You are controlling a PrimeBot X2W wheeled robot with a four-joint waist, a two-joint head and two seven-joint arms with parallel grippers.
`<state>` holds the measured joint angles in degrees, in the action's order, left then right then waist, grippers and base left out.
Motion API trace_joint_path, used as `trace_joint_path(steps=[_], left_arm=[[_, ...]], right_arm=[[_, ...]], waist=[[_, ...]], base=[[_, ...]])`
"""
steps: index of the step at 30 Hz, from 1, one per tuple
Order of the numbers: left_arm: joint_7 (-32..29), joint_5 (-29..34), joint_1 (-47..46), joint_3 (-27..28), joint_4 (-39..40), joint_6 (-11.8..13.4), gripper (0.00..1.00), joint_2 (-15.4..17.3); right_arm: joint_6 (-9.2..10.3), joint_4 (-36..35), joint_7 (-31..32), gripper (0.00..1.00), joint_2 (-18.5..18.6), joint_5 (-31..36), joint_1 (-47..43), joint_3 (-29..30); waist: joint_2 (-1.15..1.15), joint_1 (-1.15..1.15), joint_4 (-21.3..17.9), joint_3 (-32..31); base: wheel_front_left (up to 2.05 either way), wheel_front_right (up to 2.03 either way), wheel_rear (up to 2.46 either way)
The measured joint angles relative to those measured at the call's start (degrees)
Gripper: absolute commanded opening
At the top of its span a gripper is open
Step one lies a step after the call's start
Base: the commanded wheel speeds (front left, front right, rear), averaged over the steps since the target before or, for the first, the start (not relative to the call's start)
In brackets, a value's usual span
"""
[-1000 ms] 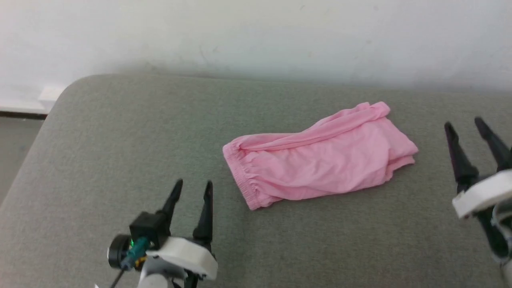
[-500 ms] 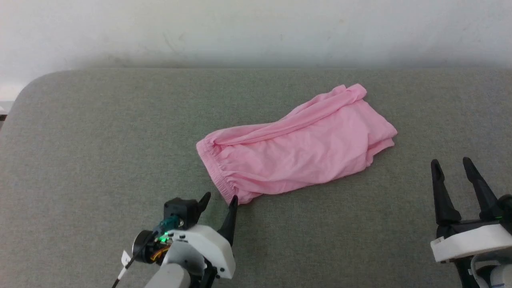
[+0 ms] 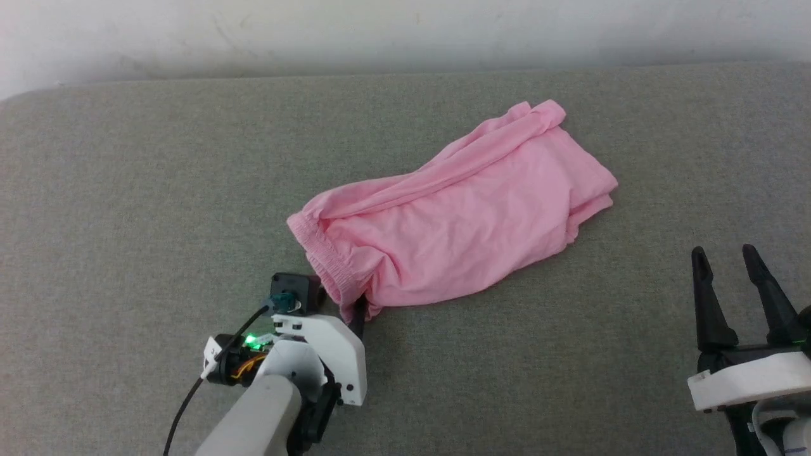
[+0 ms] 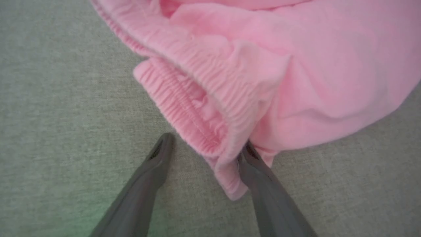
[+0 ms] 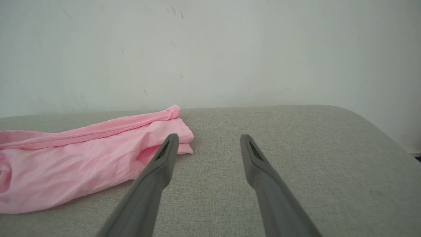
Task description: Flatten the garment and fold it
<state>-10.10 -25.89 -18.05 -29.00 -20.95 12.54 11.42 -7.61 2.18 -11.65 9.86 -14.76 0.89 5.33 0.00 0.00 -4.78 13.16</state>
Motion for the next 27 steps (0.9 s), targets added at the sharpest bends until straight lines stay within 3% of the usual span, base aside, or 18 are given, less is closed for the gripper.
trace_joint_path(steps=[1, 2, 6, 10, 16, 22, 27], left_arm=[[-0.62, -0.10, -0.23, -0.18, 0.00, -0.40, 0.45, -0.02], [-1.04, -0.27, -0.52, -0.40, -0.01, -0.81, 0.00, -0.01], [-1.07, -0.88, -0.82, -0.79, -0.16, -2.18, 0.00, -0.21], [3.13, -0.83, 0.40, -0.87, 0.34, -2.25, 0.00, -0.38], [8.32, -0.12, 2.72, -1.11, 5.09, -2.44, 0.00, 0.49], [8.69, 1.09, 2.69, -3.10, 8.91, -3.22, 0.00, 0.51], [8.53, 1.78, 2.53, -4.87, 9.23, -3.90, 0.00, -0.11]], right_arm=[[0.00, 0.01, 0.01, 1.00, 0.01, 0.00, 0.00, 0.00], [0.00, 0.05, 0.01, 1.00, 0.04, 0.00, 0.04, 0.00], [0.00, 0.09, 1.03, 1.00, 0.63, 0.01, 0.11, -0.33], [0.01, 0.15, 4.46, 1.00, 3.13, 0.01, 0.82, -1.08], [0.00, 3.34, 18.68, 1.00, 5.69, -0.88, 7.37, -3.77], [0.07, 11.94, 33.93, 1.00, 3.54, 0.42, 19.00, -3.85], [0.07, 20.56, 41.61, 1.00, 1.52, 5.21, 26.33, -2.49]], waist=[[0.00, 0.00, 0.00, 0.20], [0.00, 0.00, 0.08, 0.31], [0.00, 0.00, 0.83, 0.06], [0.00, 0.01, 2.23, -0.83], [0.00, 0.01, 5.15, -1.93], [0.00, 0.01, 8.06, -1.86], [0.00, 0.01, 10.01, -0.82]], base=[[0.00, 0.00, 0.00], [0.00, 0.00, 0.00], [0.00, 0.00, 0.00], [0.00, 0.00, 0.00], [0.00, 0.00, 0.00], [0.00, 0.00, 0.00], [0.00, 0.00, 0.00]])
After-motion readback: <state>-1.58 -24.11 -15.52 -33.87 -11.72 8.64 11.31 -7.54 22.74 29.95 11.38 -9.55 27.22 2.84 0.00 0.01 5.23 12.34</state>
